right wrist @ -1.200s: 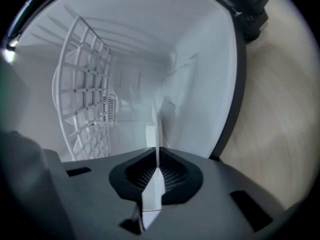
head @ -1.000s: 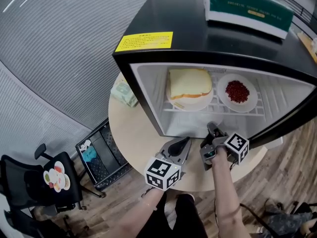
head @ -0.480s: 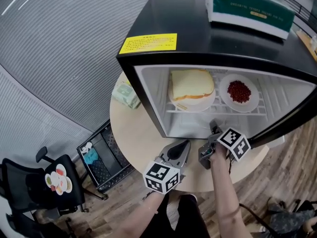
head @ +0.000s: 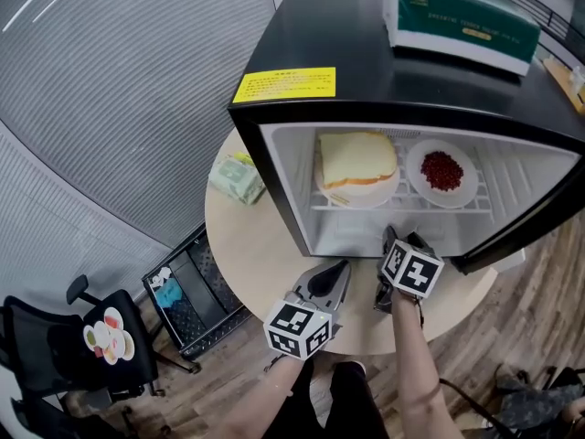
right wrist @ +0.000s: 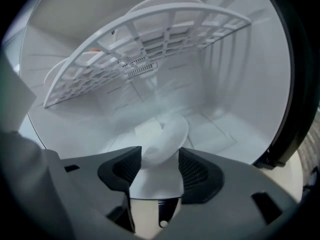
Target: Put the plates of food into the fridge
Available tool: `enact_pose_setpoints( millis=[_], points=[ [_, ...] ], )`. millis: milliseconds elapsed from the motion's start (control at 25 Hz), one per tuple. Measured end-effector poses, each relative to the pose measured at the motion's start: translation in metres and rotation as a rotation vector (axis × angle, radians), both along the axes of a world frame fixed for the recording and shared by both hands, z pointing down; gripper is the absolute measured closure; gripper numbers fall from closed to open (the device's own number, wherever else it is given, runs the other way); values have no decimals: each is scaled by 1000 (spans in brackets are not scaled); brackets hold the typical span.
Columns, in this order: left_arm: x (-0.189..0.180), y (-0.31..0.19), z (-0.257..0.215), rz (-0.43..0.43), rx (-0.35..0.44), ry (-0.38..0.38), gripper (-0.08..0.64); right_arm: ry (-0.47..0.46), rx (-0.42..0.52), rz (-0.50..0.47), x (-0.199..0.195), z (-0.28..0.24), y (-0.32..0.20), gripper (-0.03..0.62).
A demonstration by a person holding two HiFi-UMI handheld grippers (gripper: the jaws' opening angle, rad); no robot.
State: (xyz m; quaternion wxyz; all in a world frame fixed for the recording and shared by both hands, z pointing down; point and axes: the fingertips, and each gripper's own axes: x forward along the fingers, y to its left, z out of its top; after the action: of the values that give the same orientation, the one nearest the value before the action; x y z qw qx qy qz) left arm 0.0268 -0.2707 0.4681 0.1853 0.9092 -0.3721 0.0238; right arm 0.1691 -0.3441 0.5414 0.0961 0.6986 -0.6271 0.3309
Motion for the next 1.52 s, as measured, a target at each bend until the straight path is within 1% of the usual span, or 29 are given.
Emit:
enact_pose_setpoints(
  millis=[120,200,320,400,480,600,680,760,840,920,1040,1080,1160,1200,1320,1360,1520],
  points=[
    [-1,2,-2,3,7,-3,555,47,-10,-14,4,-1,-1,366],
    [-1,6,-1,7,8,-5,555,48,-12,-7,7,0,-1,348],
    [-2,10,-1,10,6,-6,556,47,-4,-1,10,-2,0,293],
    [-2,13,-1,12,7,-6,556,48,12,-5,9,-5,2,284],
    [-2,14,-3,13,11,-6,556,74,44,-11,9,-12,5,284],
    [0,15,-6,17,18,-6,555,122,116,-7,9,-29,15,284],
    [3,17,-7,21,18,-7,556,112,175,-28,4,-39,23,284],
    [7,20,-8,26,17,-6,556,70,225,-64,-3,-45,32,285],
    [12,24,-11,33,22,-4,555,53,237,-86,-7,-46,42,287],
    [17,30,-15,41,29,1,555,67,243,-115,-10,-47,51,289],
    [25,37,-21,57,42,7,556,64,277,-140,-14,-54,68,326],
    [28,40,-23,63,49,5,556,61,291,-136,-13,-57,75,356],
    [33,47,-26,74,62,-5,556,67,319,-123,-10,-66,90,527],
    [35,50,-28,77,67,-9,555,64,334,-125,-9,-71,98,556],
    [39,58,-31,77,75,-12,555,6,378,-150,-10,-86,121,576],
    [40,61,-33,74,73,-9,556,0,381,-160,-11,-89,129,581],
    [48,77,-43,65,68,4,557,73,381,-219,-16,-108,163,583]
  ],
)
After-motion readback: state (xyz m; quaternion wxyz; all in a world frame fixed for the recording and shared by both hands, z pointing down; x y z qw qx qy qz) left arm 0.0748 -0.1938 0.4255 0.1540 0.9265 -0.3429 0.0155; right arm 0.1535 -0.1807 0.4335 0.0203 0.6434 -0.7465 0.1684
